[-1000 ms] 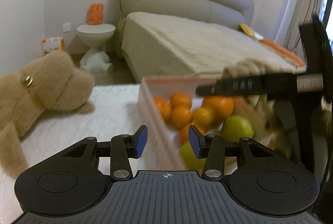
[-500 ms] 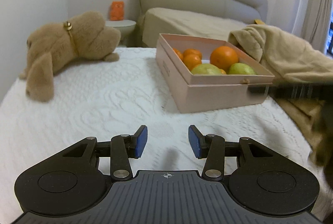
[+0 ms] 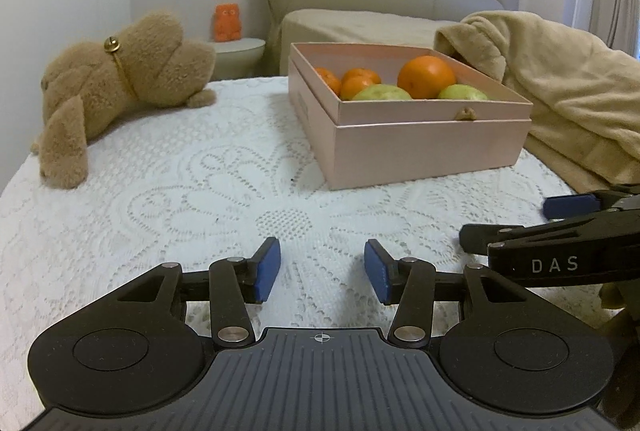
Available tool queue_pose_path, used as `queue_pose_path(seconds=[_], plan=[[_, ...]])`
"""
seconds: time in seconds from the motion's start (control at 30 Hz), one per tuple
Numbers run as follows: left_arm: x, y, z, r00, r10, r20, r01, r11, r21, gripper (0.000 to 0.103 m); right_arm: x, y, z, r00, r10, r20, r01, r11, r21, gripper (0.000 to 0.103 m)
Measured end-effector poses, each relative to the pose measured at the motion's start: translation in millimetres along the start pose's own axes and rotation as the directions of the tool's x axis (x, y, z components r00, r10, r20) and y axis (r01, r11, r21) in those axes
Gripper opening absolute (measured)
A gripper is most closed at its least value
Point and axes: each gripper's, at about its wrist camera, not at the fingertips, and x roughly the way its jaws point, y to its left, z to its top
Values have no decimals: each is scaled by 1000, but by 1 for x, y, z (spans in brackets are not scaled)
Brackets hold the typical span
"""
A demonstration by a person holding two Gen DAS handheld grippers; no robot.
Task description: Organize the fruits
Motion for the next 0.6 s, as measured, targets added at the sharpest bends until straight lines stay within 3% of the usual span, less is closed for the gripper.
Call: queue_pose_path(seconds=[0.17, 0.37, 0.6], plan=[[2, -5, 0, 1000, 21, -1, -21, 999, 25, 52, 2, -1, -3, 1000, -13, -15, 13, 1000, 13, 103], [3, -8, 1, 999, 38, 0, -38, 999, 36, 53, -1, -2, -12, 999, -14, 49, 13, 1000, 17, 103], [1, -6, 0, 1000, 29, 0, -29, 999, 27, 53, -1, -3, -12, 999, -10, 54, 9, 1000, 23, 103]])
